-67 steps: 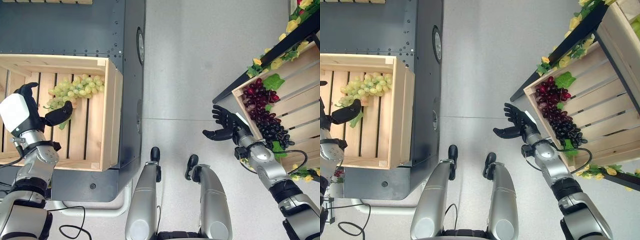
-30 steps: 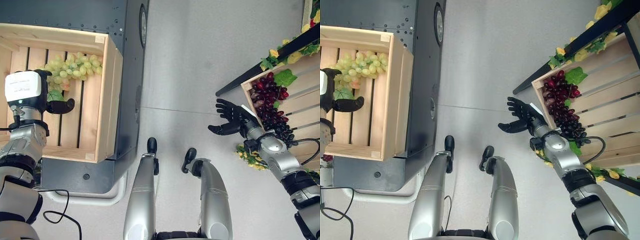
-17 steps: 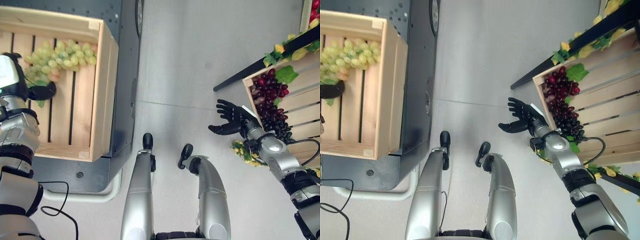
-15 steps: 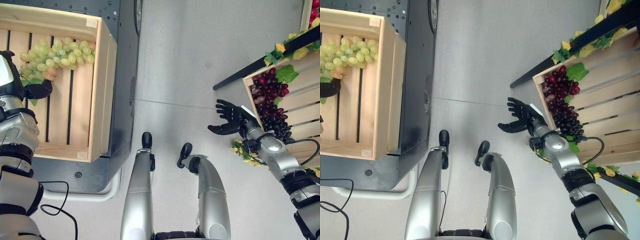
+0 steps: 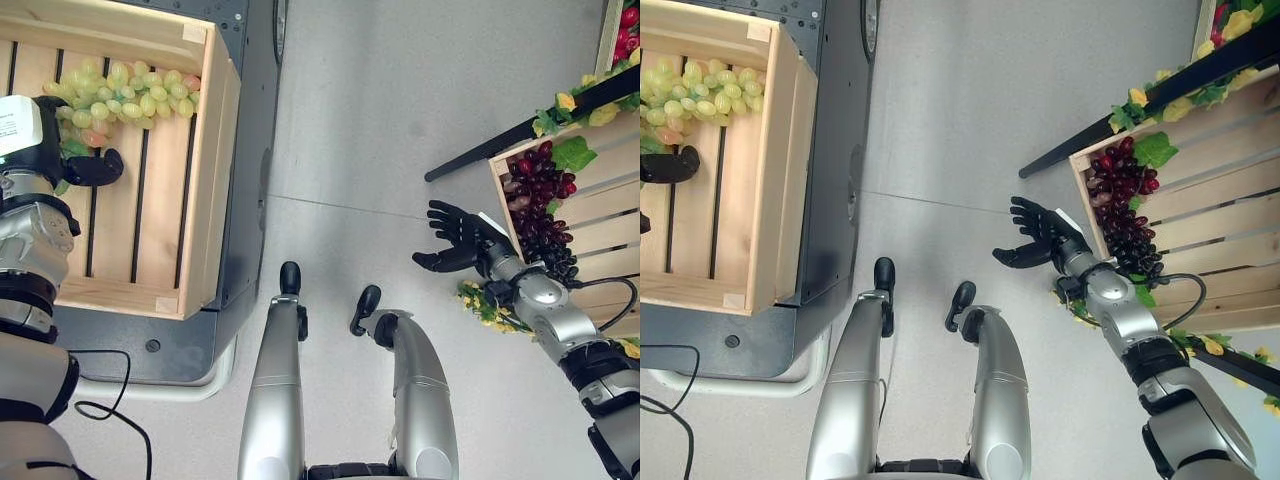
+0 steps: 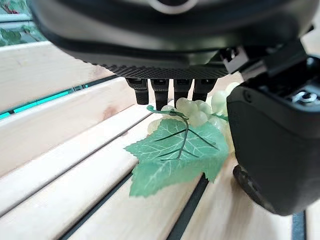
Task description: Pick up the fruits from the basket on one side to the basket on the other side
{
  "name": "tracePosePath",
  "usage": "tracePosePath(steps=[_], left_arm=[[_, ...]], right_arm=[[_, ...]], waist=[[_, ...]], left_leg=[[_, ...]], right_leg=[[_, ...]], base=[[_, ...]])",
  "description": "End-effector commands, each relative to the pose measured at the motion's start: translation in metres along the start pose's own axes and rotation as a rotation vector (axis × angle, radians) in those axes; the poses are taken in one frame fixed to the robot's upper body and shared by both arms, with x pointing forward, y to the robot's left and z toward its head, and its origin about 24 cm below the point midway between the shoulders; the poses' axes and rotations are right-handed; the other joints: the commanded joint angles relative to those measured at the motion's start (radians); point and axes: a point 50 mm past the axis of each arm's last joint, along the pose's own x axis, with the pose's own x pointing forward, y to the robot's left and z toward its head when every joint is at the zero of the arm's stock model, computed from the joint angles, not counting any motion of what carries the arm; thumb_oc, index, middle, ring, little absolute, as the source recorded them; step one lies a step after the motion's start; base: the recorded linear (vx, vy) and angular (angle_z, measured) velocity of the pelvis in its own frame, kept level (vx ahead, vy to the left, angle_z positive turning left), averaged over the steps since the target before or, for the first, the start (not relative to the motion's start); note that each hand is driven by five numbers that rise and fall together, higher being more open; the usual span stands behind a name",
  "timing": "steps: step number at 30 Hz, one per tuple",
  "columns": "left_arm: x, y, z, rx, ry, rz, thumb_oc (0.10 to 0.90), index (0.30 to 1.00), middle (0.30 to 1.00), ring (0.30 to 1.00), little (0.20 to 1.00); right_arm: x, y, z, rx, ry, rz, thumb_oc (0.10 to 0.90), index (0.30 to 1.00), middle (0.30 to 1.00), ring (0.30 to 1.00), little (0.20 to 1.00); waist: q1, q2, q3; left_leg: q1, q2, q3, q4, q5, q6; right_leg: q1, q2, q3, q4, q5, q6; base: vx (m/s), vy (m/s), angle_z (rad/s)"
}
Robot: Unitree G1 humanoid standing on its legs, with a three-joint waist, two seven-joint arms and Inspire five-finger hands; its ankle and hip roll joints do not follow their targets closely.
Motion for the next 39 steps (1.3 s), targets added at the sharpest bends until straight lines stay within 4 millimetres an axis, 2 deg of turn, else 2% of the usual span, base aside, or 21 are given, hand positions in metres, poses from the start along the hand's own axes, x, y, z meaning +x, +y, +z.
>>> tracePosePath(steps=[1, 2, 3, 4, 5, 6, 16, 27, 34, 39], left_arm=[[0.001, -0.003, 0.013, -0.091, -0.088, -0.133, 0.8, 0.9, 0.9, 0.9, 0.9], [0.0, -0.007, 0.017, -0.11, -0.111, -0.18, 0.8, 0.9, 0.9, 0.9, 0.9], [-0.001, -0.009, 0.018, -0.085, -0.114, -0.194, 0.751, 0.827, 0.827, 0.827, 0.827], [-0.001, -0.01, 0.018, -0.076, -0.117, -0.195, 0.751, 0.827, 0.827, 0.827, 0.827], [-0.002, -0.012, 0.016, -0.042, -0.105, -0.214, 0.607, 0.611, 0.611, 0.611, 0.611], [-0.002, -0.013, 0.015, -0.031, -0.089, -0.22, 0.4, 0.3, 0.3, 0.3, 0.3], [-0.005, -0.014, -0.011, 0.088, 0.055, -0.196, 0.4, 0.3, 0.3, 0.3, 0.3], [-0.012, -0.019, -0.025, 0.213, 0.094, -0.124, 0.4, 0.3, 0.3, 0.3, 0.3], [-0.01, -0.002, -0.012, 0.235, -0.038, 0.088, 0.4, 0.3, 0.3, 0.3, 0.3], [-0.011, 0.0, 0.004, 0.205, -0.148, 0.141, 0.4, 0.3, 0.3, 0.3, 0.3]], right_arm=[[-0.009, -0.018, 0.028, 0.019, -0.167, -0.04, 0.8, 0.9, 0.9, 0.9, 0.9], [-0.011, -0.02, 0.027, 0.021, -0.167, -0.048, 0.8, 0.9, 0.9, 0.9, 0.9], [-0.012, -0.021, 0.026, 0.025, -0.169, -0.056, 0.8, 0.9, 0.9, 0.9, 0.9], [-0.012, -0.021, 0.026, 0.026, -0.169, -0.058, 0.8, 0.9, 0.9, 0.9, 0.9], [-0.012, -0.021, 0.026, 0.028, -0.171, -0.06, 0.8, 0.9, 0.9, 0.9, 0.9], [-0.013, -0.022, 0.026, 0.029, -0.173, -0.06, 0.8, 0.9, 0.9, 0.9, 0.9], [-0.011, -0.019, 0.028, 0.062, -0.185, -0.058, 0.8, 0.9, 0.9, 0.9, 0.9], [-0.011, -0.016, 0.03, 0.096, -0.203, -0.061, 0.8, 0.9, 0.9, 0.9, 0.9], [-0.012, -0.007, 0.028, 0.114, -0.216, -0.034, 0.8, 0.9, 0.9, 0.9, 0.9], [-0.013, 0.0, 0.024, 0.128, -0.214, -0.018, 0.8, 0.9, 0.9, 0.9, 0.9]], waist=[[0.005, 0.005, -0.011], [0.004, 0.005, -0.011], [0.005, 0.006, -0.011], [0.005, 0.006, -0.011], [0.004, 0.008, -0.011], [0.004, 0.009, -0.011], [0.003, 0.01, -0.011], [0.008, 0.038, -0.011], [0.008, 0.064, -0.011], [0.009, 0.09, -0.011]], left_leg=[[0.124, -0.018, 0.076, -0.065, -0.093, 0.024], [0.125, -0.019, 0.076, -0.065, -0.094, 0.025], [0.125, -0.02, 0.075, -0.065, -0.095, 0.027], [0.126, -0.02, 0.075, -0.065, -0.095, 0.027], [0.126, -0.021, 0.074, -0.065, -0.096, 0.028], [0.126, -0.022, 0.073, -0.063, -0.098, 0.029], [0.158, -0.017, 0.079, -0.049, -0.108, 0.025], [0.248, -0.027, 0.089, -0.08, -0.112, 0.028], [0.37, -0.041, 0.098, -0.122, -0.112, 0.025], [0.473, -0.059, 0.096, -0.16, -0.109, 0.022]], right_leg=[[0.061, 0.047, 0.006, -0.099, 0.109, 0.003], [0.06, 0.048, 0.007, -0.096, 0.107, 0.003], [0.061, 0.049, 0.007, -0.096, 0.107, 0.003], [0.062, 0.049, 0.007, -0.096, 0.107, 0.003], [0.061, 0.05, 0.008, -0.093, 0.106, 0.004], [0.06, 0.05, 0.01, -0.091, 0.105, 0.004], [0.093, 0.046, 0.013, -0.081, 0.095, 0.004], [0.166, 0.037, 0.024, -0.094, 0.085, 0.006], [0.271, 0.025, 0.037, -0.128, 0.079, 0.012], [0.366, 0.013, 0.041, -0.158, 0.072, 0.016]], base=[[0.0, 0.0, 0.0], [0.0, 0.0, 0.0], [0.0, 0.0, 0.0], [0.0, 0.0, 0.0], [0.0, 0.0, 0.0], [0.0, 0.0, 0.0], [0.0, -0.004, -0.01], [0.0, -0.01, -0.03], [0.0, -0.008, -0.04], [0.0, -0.014, -0.05]])
